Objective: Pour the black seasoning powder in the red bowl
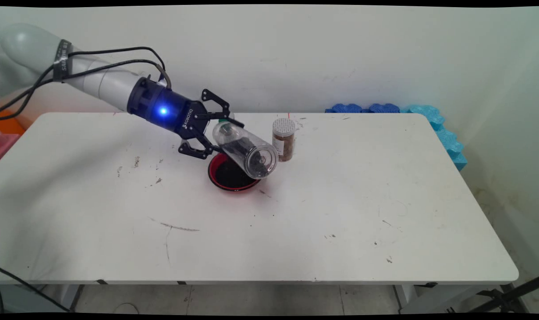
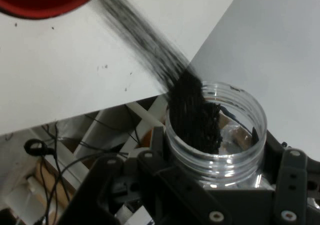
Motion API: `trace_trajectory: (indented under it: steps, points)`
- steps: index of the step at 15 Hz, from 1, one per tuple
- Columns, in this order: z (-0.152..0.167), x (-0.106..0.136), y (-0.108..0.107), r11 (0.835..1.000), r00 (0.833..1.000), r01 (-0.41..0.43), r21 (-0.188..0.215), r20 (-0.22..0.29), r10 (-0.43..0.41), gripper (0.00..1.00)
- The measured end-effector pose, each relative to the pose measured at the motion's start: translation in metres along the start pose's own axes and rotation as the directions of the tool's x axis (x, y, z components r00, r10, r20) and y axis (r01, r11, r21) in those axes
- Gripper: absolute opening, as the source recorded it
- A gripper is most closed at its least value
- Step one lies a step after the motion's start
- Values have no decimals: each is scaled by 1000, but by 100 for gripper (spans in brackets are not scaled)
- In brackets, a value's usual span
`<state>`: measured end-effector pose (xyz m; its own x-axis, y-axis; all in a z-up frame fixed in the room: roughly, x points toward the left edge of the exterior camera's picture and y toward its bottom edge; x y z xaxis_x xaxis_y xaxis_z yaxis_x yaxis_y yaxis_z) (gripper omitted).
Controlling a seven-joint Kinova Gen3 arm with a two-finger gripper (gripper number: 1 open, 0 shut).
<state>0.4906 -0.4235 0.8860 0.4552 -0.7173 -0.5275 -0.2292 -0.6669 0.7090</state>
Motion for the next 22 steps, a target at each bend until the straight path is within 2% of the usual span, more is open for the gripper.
trace_trajectory:
  steps: [7,10,14,18,21,22]
  points:
    - [2,12,1,989,989,-149,18,-5,149,0]
    - [3,15,1,976,976,-217,26,-5,217,0]
    - [4,20,2,949,950,-313,38,2,314,0]
    - [5,24,5,896,898,-440,55,8,441,0]
    - [6,25,6,836,839,-544,69,25,544,0]
    - [7,24,7,810,813,-582,72,32,581,0]
